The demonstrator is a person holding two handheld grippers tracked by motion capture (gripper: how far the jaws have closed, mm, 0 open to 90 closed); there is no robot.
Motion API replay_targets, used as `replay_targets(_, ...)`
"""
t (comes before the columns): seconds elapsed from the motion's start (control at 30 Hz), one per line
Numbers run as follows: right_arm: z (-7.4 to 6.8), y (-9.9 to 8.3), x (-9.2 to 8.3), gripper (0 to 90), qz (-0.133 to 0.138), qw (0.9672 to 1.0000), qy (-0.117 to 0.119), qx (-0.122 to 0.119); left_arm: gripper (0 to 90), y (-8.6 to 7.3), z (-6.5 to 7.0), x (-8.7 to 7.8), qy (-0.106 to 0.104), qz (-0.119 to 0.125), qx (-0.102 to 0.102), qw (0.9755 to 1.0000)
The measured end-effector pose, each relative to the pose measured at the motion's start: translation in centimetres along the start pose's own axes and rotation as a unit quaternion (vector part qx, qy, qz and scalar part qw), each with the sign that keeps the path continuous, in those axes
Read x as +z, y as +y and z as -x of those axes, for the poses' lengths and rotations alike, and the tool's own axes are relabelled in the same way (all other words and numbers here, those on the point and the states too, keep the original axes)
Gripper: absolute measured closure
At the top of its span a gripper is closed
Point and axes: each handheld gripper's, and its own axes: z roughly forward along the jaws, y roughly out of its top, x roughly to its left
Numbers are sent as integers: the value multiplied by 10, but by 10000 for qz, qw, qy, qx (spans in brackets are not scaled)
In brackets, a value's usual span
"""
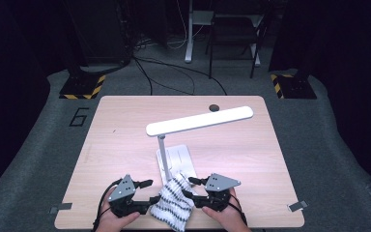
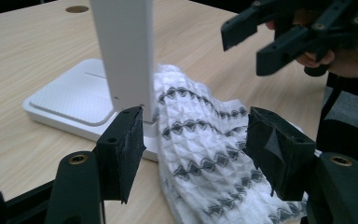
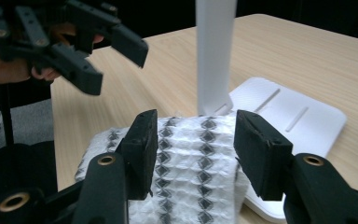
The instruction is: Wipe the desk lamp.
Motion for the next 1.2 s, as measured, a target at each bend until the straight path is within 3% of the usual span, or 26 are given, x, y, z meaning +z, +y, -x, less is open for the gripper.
replay_targets(0.27,8,-1,-12,486,72,9997,-173,149,365,1,8,14,-169,-131,137,9997)
replay_targets(0.5,11,-5,-24,485,119,9992,-305,219,374,2,14,31,-443,-274,278,9983)
replay_targets(0.67,14,-8,-33,485,150,9986,-430,275,371,3,14,43,-509,-368,402,9972)
replay_targets(0.83,16,-12,-42,485,182,9976,-542,389,364,3,17,52,-806,-386,461,9949)
replay_targets(0.87,17,-13,-43,484,189,9974,-579,386,364,3,18,55,-895,-500,556,9932)
replay_targets(1.0,17,-15,-46,484,172,9969,-621,446,359,2,18,61,-883,-690,686,9913)
replay_targets(1.2,17,-19,-49,485,128,9965,-703,435,336,-2,13,67,-938,-867,684,9894)
